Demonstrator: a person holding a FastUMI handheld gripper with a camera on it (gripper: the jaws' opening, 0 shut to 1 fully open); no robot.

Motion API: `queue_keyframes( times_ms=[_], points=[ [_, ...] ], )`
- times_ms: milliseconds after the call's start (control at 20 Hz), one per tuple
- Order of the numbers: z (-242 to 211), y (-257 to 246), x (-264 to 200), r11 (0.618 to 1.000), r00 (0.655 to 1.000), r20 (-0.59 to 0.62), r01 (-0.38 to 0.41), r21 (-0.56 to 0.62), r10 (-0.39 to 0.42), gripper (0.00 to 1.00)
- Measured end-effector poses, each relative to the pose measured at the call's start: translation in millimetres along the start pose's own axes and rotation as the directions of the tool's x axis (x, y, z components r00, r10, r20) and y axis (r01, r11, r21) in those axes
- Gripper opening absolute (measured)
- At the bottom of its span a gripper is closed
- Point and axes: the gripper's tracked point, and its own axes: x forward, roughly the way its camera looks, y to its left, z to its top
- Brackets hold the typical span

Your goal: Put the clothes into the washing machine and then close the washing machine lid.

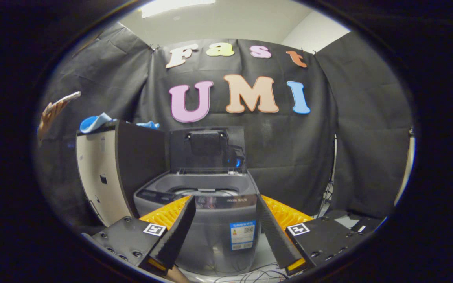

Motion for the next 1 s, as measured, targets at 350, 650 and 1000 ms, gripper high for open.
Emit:
queue_keyframes(
  times_ms=[350,650,1000],
  points=[
    [130.2,102.7,57.4,0.989,0.990,0.042,-0.138,0.050,0.136,0.96],
    [211.3,212.6,100.2,0.949,0.945,0.105,-0.313,0.025,0.309,0.96],
    [238.7,332.0,146.1,0.904,0.903,0.038,-0.428,0.017,0.427,0.96]
  ],
)
